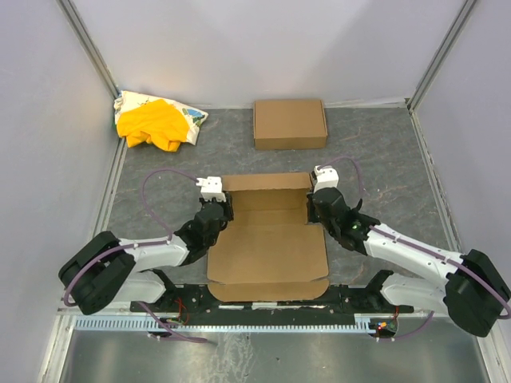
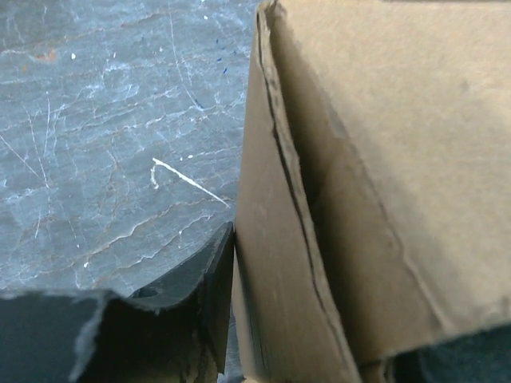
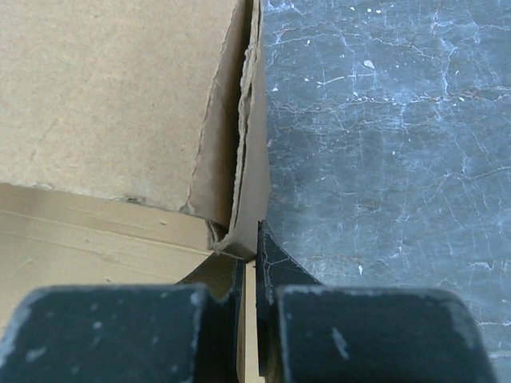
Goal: Fold the paper box
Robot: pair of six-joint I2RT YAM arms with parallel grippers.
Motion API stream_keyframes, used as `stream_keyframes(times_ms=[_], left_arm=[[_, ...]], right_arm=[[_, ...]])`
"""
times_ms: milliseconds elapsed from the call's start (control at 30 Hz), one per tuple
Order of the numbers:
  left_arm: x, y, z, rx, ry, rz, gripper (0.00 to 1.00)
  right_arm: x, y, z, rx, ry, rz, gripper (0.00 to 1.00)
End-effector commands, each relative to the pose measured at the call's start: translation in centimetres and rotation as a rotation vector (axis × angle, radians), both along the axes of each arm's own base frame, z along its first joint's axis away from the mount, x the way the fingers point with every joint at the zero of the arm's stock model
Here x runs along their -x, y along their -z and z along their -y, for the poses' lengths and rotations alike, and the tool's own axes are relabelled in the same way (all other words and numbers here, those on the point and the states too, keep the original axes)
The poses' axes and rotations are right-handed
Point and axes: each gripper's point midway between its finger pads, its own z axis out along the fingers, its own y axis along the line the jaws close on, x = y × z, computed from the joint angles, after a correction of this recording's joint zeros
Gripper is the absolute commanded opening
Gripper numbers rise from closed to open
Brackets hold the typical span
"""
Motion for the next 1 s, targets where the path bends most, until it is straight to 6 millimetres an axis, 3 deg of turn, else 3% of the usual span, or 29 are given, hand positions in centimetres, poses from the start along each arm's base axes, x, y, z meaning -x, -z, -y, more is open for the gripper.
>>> stream_keyframes(times_ms=[0, 200, 267, 333, 367, 533, 600, 733, 833, 967], left_arm=[[-0.8, -0.3, -0.6, 0.036, -0.096, 0.010, 0.36], [-0.4, -0.1, -0.3, 0.014, -0.083, -0.005, 0.37], [-0.4, 0.1, -0.9, 0.000, -0.110, -0.004, 0.27], [-0.5, 0.1, -1.7, -0.021, -0.150, 0.003, 0.08], [-0.6, 0.2, -1.9, -0.030, -0.166, 0.003, 0.04], [-1.1, 0.6, -2.2, -0.083, -0.197, 0.000, 0.03], [-1.1, 0.7, -2.2, -0.093, -0.203, 0.000, 0.07], [-0.8, 0.7, -2.0, -0.083, -0.185, -0.002, 0.38], [-0.2, 0.7, -1.8, -0.067, -0.152, -0.004, 0.46], [0.6, 0.9, -2.1, -0.063, -0.128, -0.011, 0.47]], right_arm=[[0.9, 0.4, 1.5, 0.031, 0.077, -0.023, 0.02], [1.0, 0.3, 2.2, 0.058, 0.113, -0.022, 0.02], [1.0, 0.3, 2.3, 0.051, 0.119, -0.017, 0.02], [1.0, 0.1, 2.2, 0.044, 0.123, -0.011, 0.02], [1.0, 0.1, 2.3, 0.044, 0.126, -0.009, 0.02], [1.0, -0.2, 2.3, 0.050, 0.133, -0.003, 0.02], [1.0, -0.1, 2.4, 0.057, 0.136, -0.005, 0.02], [1.0, 0.0, 2.5, 0.061, 0.143, -0.008, 0.02], [0.9, 0.2, 2.5, 0.064, 0.149, -0.015, 0.02], [0.9, 0.3, 2.4, 0.056, 0.154, -0.019, 0.02]])
